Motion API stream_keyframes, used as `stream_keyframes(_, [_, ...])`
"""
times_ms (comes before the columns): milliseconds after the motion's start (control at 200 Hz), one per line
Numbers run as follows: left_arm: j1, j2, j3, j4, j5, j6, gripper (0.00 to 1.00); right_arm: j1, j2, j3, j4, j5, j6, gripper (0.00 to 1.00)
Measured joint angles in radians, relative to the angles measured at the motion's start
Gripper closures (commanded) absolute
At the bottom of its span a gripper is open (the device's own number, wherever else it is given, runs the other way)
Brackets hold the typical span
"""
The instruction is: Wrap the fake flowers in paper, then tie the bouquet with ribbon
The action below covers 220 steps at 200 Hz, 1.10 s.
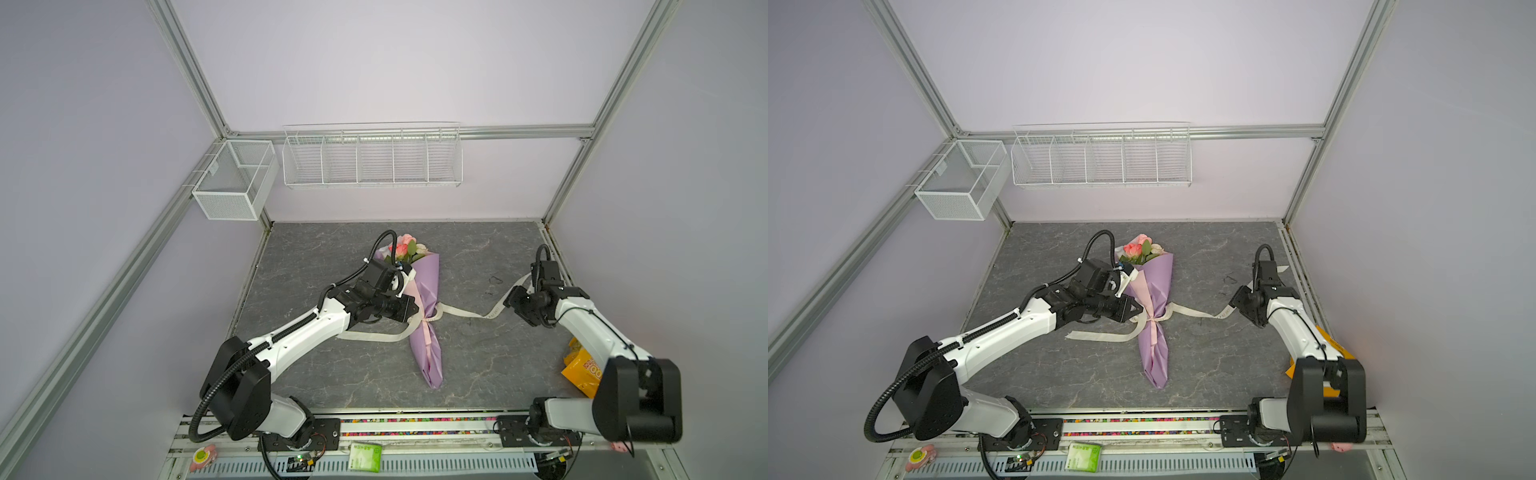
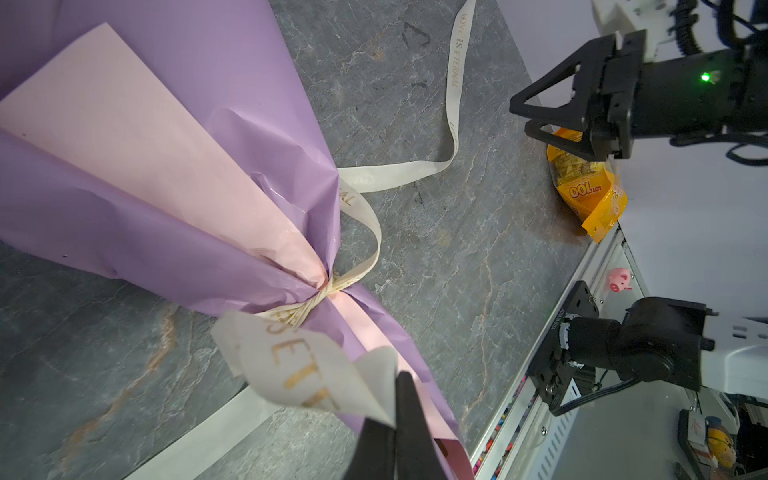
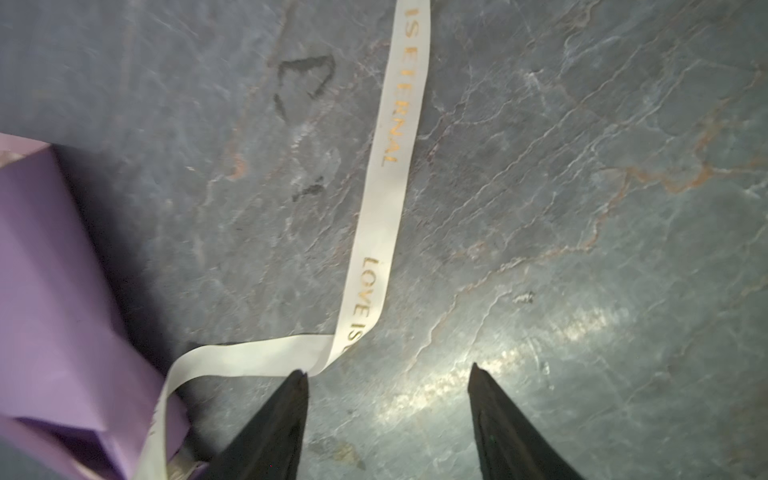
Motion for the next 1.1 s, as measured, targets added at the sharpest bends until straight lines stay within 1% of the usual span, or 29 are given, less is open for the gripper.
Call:
stream_keyframes(110, [0.0,0.0,0.008,-0.011,-0.007,0.0,1.0,-0.009,0.15,0.094,-0.016,-0.011,-0.076,0.36])
stream_keyframes(145, [0.0,0.0,0.01,-0.013,-0.008,0.0,1.0,-0.009,0.19,0.126,-0.027,-0.016,-0.097,0.38])
stream_keyframes(275, [0.0,0.0,0.011,-0.019,-0.014,0.0,1.0,-0.001,0.305,0.229,-0.053,-0.016,-0.151,0.39])
stream_keyframes(380, [0.0,0.0,0.011,-0.023,-0.016,0.0,1.0,0.025,0.352,0.27,-0.084,0.005,-0.176,0.4])
stream_keyframes(545, [0.0,0.0,0.012,-0.027,-0.03,0.001,1.0,0.068,0.389,0.289,-0.127,0.035,-0.199,0.4])
stream_keyframes(660, [-0.001,0.0,0.025,-0.039,-0.037,0.007,1.0,0.084,0.424,0.301,-0.148,0.051,-0.214,0.45])
stream_keyframes(760, [-0.002,0.0,0.034,-0.044,-0.041,0.009,1.0,0.09,0.443,0.307,-0.159,0.069,-0.227,0.53])
stream_keyframes(845, [-0.002,0.0,0.036,-0.049,-0.045,0.009,1.0,0.09,0.444,0.308,-0.161,0.08,-0.24,0.66])
stream_keyframes(895, [-0.002,0.0,0.036,-0.05,-0.048,0.009,1.0,0.09,0.444,0.308,-0.164,0.086,-0.235,0.76])
stream_keyframes(985, [-0.002,0.0,0.036,-0.05,-0.051,0.009,1.0,0.09,0.443,0.308,-0.165,0.094,-0.246,0.88])
stream_keyframes(1100, [-0.002,0.0,0.036,-0.05,-0.053,0.009,1.0,0.09,0.425,0.306,-0.163,0.093,-0.245,0.91])
